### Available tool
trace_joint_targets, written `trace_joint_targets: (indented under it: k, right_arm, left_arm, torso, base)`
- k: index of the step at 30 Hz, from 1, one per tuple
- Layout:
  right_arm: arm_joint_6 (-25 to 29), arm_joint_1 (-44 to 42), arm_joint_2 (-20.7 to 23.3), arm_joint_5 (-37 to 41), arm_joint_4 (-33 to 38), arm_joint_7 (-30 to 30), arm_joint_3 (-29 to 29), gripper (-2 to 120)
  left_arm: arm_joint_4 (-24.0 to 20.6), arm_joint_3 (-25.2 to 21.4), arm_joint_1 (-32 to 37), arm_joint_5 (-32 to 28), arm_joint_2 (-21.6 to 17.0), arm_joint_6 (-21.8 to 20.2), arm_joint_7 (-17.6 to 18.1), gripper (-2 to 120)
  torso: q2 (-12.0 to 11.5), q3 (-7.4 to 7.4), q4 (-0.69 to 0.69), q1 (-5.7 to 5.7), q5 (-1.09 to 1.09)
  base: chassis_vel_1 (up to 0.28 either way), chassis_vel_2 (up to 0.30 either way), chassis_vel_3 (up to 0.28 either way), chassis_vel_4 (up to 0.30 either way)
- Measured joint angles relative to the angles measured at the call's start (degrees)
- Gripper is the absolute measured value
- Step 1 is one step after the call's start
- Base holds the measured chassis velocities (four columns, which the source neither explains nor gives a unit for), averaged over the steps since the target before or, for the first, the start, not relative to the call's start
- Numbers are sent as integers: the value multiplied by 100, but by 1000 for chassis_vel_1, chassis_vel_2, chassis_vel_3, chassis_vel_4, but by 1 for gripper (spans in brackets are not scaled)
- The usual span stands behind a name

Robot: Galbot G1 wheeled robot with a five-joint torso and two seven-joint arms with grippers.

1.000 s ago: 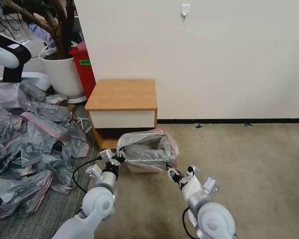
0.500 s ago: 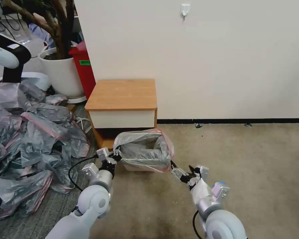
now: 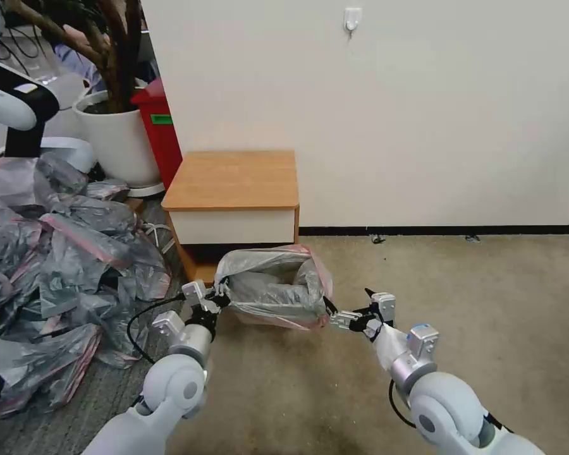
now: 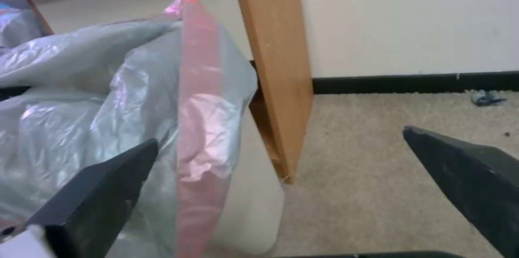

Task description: Pick up the garbage bag from the table and place it over the trash can.

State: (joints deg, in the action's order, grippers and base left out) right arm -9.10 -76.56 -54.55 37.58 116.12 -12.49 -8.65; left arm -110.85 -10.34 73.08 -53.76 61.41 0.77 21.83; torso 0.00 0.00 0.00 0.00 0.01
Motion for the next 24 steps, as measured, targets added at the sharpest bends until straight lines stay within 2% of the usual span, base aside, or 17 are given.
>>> trace_joint_targets:
  k: [5, 24]
  right_arm:
    - [-94, 117, -4, 20, 64, -69, 83, 100]
    - [-260, 318, 33, -8, -110, -290, 164, 97]
  left_arm:
    - [-2, 28, 12, 16, 19, 0, 0, 10]
    - [-90, 41, 99, 68, 33, 0, 0, 10]
  torso:
    - [0, 0, 0, 0, -1]
    - [0, 0, 0, 0, -1]
  base:
    - [0, 0, 0, 0]
    - [0, 0, 0, 0]
